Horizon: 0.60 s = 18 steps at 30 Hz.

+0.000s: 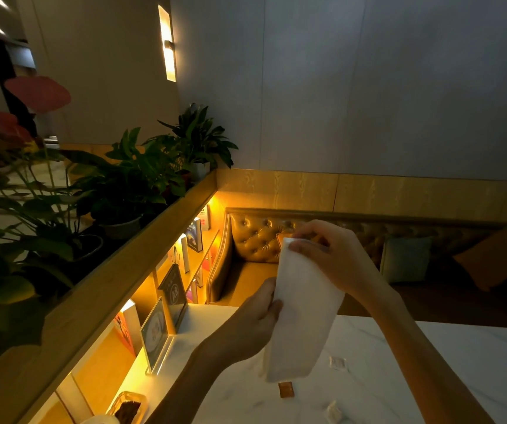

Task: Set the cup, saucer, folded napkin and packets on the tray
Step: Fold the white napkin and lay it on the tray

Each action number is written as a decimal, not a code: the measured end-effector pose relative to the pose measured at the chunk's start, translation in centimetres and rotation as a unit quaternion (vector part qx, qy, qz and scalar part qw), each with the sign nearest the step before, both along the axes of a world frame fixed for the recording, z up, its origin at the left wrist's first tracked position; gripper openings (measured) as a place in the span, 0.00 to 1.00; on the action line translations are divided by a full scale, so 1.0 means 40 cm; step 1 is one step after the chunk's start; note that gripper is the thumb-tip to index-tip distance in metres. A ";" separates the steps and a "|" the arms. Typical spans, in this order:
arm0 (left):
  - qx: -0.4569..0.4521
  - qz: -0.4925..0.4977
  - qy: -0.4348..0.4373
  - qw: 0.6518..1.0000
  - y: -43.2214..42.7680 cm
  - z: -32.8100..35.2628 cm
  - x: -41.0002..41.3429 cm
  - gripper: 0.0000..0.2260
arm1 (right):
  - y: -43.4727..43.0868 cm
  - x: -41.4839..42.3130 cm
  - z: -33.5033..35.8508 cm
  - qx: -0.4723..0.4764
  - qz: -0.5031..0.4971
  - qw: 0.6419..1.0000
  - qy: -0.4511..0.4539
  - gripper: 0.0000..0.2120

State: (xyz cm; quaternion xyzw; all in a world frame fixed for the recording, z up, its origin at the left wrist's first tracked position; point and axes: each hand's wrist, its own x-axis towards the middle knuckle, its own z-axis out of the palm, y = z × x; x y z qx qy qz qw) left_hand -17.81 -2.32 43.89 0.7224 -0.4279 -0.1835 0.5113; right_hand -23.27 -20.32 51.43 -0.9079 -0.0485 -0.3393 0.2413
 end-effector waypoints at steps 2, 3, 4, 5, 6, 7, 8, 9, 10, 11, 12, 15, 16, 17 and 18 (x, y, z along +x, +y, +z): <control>-0.001 -0.004 -0.010 1.000 0.001 -0.003 -0.002 0.15 | 0.005 -0.002 -0.001 0.001 0.017 1.000 0.015 0.07; -0.001 -0.005 -0.014 1.000 0.002 -0.004 -0.003 0.17 | 0.009 -0.002 -0.002 0.003 0.027 0.999 0.022 0.06; -0.002 -0.006 -0.014 1.000 0.000 -0.006 -0.005 0.19 | 0.013 -0.002 -0.003 0.003 0.036 0.999 0.027 0.06; -0.003 -0.008 -0.013 1.000 -0.001 -0.007 -0.007 0.21 | 0.017 -0.002 -0.005 0.002 0.042 0.999 0.028 0.06; -0.004 -0.008 -0.011 1.000 -0.004 -0.009 -0.010 0.23 | 0.020 -0.001 -0.006 0.001 0.046 0.998 0.029 0.06; -0.004 -0.004 -0.007 1.000 -0.005 -0.009 -0.012 0.25 | 0.022 -0.001 -0.007 0.000 0.049 0.998 0.031 0.06; -0.005 0.001 -0.004 1.000 -0.007 -0.009 -0.013 0.26 | 0.023 0.000 -0.008 0.001 0.053 0.998 0.034 0.06; -0.006 0.007 -0.001 1.000 -0.009 -0.009 -0.014 0.26 | 0.024 0.000 -0.009 0.001 0.057 0.998 0.037 0.06; -0.008 0.012 0.000 1.000 -0.011 -0.010 -0.014 0.26 | 0.025 0.001 -0.011 0.001 0.062 0.997 0.039 0.06; -0.010 0.016 0.003 1.000 -0.012 -0.011 -0.013 0.26 | 0.025 0.002 -0.013 0.000 0.065 0.997 0.039 0.07; -0.011 0.020 0.011 1.000 -0.013 -0.012 -0.010 0.26 | 0.024 0.003 -0.015 0.000 0.067 0.997 0.037 0.07; -0.016 0.029 0.022 0.999 -0.012 -0.024 -0.001 0.18 | 0.014 0.006 -0.015 0.020 0.057 0.998 0.022 0.08; -0.012 0.036 0.016 0.999 -0.012 -0.030 -0.001 0.17 | 0.008 0.006 -0.014 0.025 0.051 0.998 0.016 0.08; -0.003 0.050 0.006 0.999 -0.011 -0.037 -0.001 0.16 | 0.001 0.006 -0.013 0.028 0.045 0.999 0.010 0.07; 0.011 0.072 -0.009 0.997 -0.011 -0.045 0.000 0.16 | -0.006 0.006 -0.012 0.029 0.041 0.999 0.006 0.07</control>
